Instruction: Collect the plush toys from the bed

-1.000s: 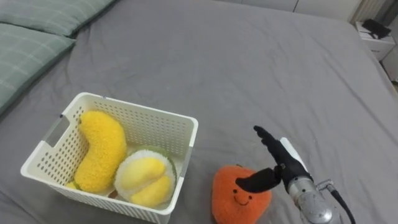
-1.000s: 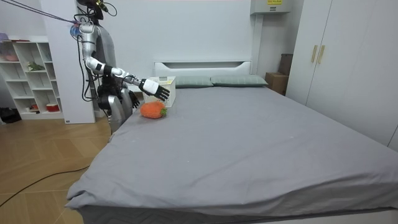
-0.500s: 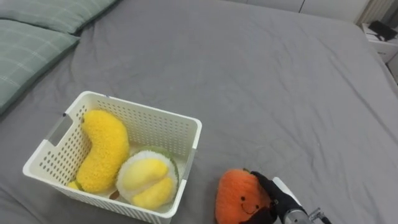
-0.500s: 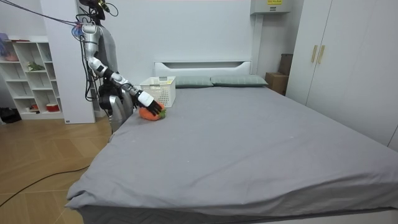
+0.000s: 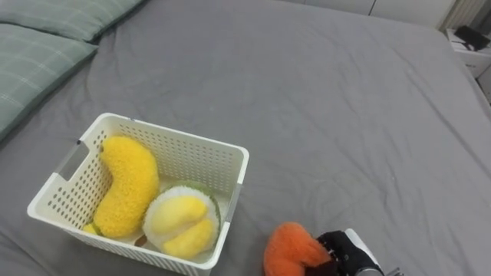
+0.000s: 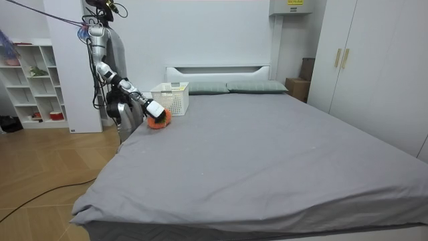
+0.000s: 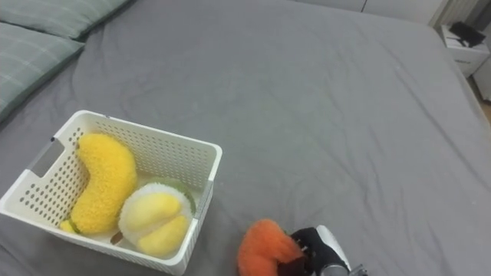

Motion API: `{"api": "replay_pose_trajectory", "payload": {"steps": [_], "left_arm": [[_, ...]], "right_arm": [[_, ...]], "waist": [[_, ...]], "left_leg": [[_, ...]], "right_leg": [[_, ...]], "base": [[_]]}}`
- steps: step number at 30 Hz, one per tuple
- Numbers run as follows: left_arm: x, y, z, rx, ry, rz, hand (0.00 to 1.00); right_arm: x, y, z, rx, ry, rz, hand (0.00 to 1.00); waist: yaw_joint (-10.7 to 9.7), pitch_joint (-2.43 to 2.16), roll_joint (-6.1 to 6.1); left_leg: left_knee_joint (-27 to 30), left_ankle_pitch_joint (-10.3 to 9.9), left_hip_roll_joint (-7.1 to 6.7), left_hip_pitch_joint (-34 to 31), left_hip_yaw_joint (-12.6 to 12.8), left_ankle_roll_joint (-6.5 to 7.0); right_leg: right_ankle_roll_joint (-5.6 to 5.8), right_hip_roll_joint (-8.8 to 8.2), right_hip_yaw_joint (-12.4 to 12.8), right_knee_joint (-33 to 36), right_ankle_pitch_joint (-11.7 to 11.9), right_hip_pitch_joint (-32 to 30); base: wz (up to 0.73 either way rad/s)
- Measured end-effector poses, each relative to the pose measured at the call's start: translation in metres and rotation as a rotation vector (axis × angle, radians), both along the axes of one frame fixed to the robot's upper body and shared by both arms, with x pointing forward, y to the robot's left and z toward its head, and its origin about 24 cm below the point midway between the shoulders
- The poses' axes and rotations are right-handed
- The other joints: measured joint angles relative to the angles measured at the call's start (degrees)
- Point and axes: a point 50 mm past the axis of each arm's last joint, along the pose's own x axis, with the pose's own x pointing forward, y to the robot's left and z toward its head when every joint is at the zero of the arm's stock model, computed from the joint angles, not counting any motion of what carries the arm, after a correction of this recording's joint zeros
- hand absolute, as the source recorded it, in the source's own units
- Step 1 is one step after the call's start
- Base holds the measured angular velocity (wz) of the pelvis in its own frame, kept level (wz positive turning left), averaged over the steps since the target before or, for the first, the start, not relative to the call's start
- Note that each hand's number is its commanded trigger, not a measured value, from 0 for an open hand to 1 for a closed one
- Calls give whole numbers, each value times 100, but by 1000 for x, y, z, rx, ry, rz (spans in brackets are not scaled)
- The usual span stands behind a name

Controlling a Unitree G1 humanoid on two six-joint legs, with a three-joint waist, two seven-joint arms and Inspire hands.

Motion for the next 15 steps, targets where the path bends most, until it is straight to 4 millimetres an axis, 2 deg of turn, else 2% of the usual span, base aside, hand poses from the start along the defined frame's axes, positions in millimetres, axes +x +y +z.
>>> {"api": "replay_pose_trajectory", "payload": {"steps": [15], "left_arm": [[1, 0, 0, -21, -6, 0, 0]], "right_arm": [[5, 6, 4, 32, -11, 17, 100]], "waist": [[14, -7, -10]], "left_leg": [[4, -3, -5, -19, -2, 2]], "right_leg": [[5, 3, 4, -53, -1, 0]], "base": [[0]]}}
